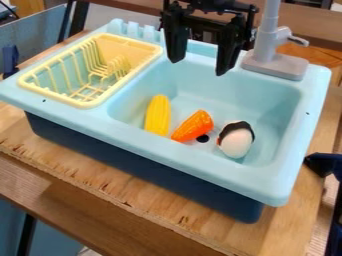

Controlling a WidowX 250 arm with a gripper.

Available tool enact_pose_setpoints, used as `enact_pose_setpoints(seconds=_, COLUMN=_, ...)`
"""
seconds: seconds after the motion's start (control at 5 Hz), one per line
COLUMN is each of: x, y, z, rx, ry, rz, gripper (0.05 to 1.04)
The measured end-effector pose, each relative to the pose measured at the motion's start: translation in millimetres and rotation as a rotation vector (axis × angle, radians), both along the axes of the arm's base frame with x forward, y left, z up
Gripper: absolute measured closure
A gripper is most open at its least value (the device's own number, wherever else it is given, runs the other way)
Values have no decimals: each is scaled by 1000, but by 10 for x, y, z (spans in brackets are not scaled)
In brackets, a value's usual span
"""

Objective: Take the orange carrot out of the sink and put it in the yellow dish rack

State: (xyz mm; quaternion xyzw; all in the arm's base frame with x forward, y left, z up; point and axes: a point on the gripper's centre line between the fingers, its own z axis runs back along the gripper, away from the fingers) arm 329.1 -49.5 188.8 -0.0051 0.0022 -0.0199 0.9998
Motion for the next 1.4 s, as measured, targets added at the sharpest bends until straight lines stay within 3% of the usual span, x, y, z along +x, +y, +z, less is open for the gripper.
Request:
enact_pose_setpoints(seconds=0.4, x=50, y=132, z=-361, rx=24, ry=94, rz=-32, gripper=82)
enact_pose_setpoints(seconds=0.6, x=91, y=239, z=-553, rx=58, ry=141, rz=-65, gripper=82)
enact_pose_setpoints(seconds=0.8, x=150, y=260, z=-633, rx=65, ry=112, rz=-178, gripper=82)
enact_pose_setpoints(seconds=1.0, x=139, y=187, z=-832, rx=18, ry=113, rz=-259, gripper=82)
enact_pose_setpoints(seconds=1.4, x=194, y=127, z=-1074, rx=-20, ry=131, rz=-287, gripper=82)
